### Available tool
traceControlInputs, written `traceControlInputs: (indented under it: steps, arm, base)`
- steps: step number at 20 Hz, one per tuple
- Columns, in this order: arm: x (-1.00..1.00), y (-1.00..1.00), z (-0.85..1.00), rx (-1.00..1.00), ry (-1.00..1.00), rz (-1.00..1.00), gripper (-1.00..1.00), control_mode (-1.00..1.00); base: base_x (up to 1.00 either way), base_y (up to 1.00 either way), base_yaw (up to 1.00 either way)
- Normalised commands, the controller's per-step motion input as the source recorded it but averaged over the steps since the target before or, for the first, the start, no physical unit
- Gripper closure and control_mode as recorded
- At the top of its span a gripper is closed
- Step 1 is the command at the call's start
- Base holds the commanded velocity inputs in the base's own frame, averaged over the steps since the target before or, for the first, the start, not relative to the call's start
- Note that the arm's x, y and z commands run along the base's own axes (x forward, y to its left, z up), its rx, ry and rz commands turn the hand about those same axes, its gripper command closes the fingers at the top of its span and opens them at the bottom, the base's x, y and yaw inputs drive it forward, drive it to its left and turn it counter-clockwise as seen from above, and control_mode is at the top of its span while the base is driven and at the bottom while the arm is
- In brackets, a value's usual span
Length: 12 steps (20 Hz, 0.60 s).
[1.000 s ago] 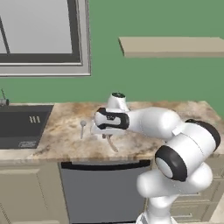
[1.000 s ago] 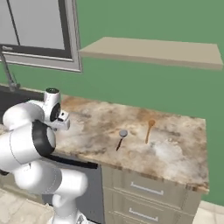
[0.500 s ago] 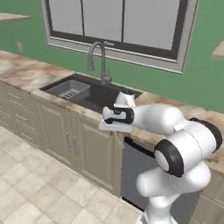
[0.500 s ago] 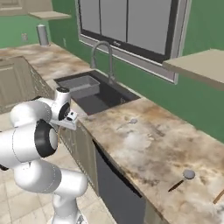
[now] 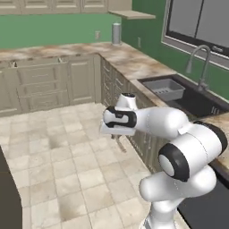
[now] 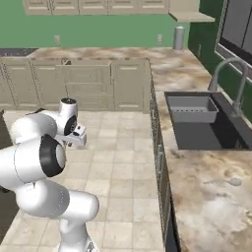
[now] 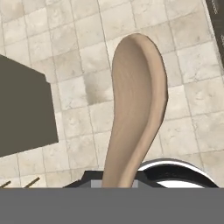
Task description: Organize the utensils by type. Pick up the wooden spoons from the counter and place them in the open cabinet. Then pick up the metallic utensils from the counter and place them in the open drawer.
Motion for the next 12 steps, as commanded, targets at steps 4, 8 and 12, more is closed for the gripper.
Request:
traceControlInputs:
  steps: [4,8,12]
  arm:
    - [0.00,0.00,0.00,0.00,0.00,0.00,1.00,1.00]
    - [0.00,0.00,0.00,0.00,0.00,0.00,1.00,1.00]
    - [0.00,0.00,0.00,0.00,0.00,0.00,1.00,1.00]
  base:
    - [0.47,0.02,0.72]
    - [0.55,0.01,0.70]
    - [0.65,0.00,0.51]
